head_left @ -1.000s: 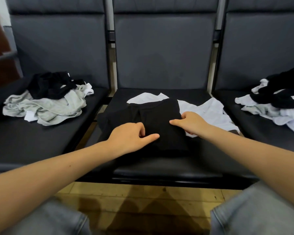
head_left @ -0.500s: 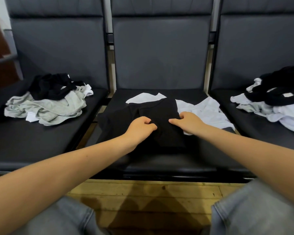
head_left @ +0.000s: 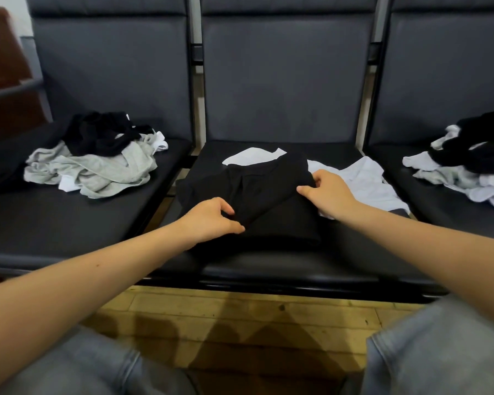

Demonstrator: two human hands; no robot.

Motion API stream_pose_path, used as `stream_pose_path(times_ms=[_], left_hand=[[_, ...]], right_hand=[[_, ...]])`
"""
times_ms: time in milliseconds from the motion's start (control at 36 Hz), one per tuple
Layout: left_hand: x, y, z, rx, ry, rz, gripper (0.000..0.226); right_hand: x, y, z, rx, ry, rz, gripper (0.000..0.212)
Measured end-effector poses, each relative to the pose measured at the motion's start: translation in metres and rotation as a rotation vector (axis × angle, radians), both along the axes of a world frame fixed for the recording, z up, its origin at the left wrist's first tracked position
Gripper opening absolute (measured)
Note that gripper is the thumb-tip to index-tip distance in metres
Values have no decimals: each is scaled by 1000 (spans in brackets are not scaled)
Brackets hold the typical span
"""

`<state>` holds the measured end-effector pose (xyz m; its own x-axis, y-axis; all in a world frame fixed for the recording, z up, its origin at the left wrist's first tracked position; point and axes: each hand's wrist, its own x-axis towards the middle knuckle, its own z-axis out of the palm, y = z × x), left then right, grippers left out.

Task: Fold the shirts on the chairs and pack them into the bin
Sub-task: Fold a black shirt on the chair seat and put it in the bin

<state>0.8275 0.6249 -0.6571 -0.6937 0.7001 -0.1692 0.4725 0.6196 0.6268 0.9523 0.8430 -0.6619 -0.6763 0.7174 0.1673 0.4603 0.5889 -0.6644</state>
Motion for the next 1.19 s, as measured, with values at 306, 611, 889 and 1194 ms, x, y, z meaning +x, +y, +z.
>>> stream_pose_path(times_ms=[306,611,889,1194], left_hand=[[-9,32,7,22,34,55,40],[-22,30,11,-143,-109,-97,20],[-55,-12,8,608,-699,363,39],[-66,0,-4,599,-556,371,31]], right_hand=[[7,-18,17,-518,-53,65,28],[-9,-25,45,-666,324,27,9],[-58,-83,80,-405,248,356,22],[-74,-86,33,-560,61,272,22]])
